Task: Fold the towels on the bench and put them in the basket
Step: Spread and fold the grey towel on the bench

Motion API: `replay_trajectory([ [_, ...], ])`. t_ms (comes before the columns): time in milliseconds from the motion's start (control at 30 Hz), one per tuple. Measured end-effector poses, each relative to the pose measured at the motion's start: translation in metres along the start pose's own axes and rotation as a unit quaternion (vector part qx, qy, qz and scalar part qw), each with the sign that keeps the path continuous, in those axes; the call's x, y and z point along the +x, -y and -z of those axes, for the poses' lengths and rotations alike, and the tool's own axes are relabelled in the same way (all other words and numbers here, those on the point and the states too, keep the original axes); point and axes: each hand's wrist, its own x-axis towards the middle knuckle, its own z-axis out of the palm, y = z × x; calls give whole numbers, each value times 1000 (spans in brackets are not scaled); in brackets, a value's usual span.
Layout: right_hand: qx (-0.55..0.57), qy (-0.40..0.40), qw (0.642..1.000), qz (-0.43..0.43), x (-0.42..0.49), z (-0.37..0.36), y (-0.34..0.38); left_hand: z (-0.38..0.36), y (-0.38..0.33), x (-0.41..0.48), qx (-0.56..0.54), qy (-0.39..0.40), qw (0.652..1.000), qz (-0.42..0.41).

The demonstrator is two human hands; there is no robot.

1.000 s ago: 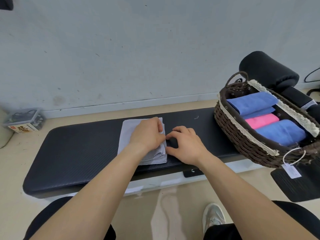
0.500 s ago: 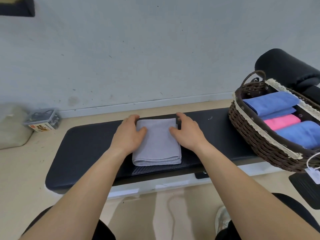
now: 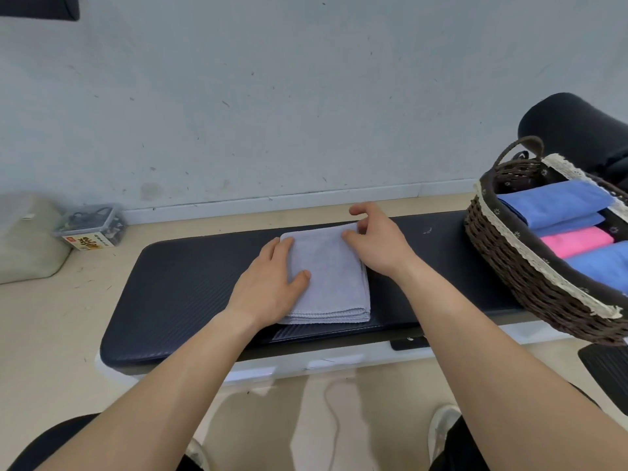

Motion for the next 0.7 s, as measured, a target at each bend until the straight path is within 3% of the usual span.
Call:
replay_trajectory([
  [167, -4, 68, 992, -107, -6, 6, -2, 2, 1, 1, 7, 0, 1000, -1],
  [267, -47, 94, 988, -113, -14, 7, -3, 1, 0, 2, 16, 0, 1000, -3],
  [367, -43, 91, 989, -108, -18, 9, -7, 3, -1, 5, 24, 1, 1000, 0],
  [533, 61, 75, 984, -153, -24, 18, -5, 5, -7, 8, 38, 10, 999, 10],
  [700, -35, 63, 988, -138, -31, 12, -10, 6, -15, 9, 53, 27, 998, 31],
])
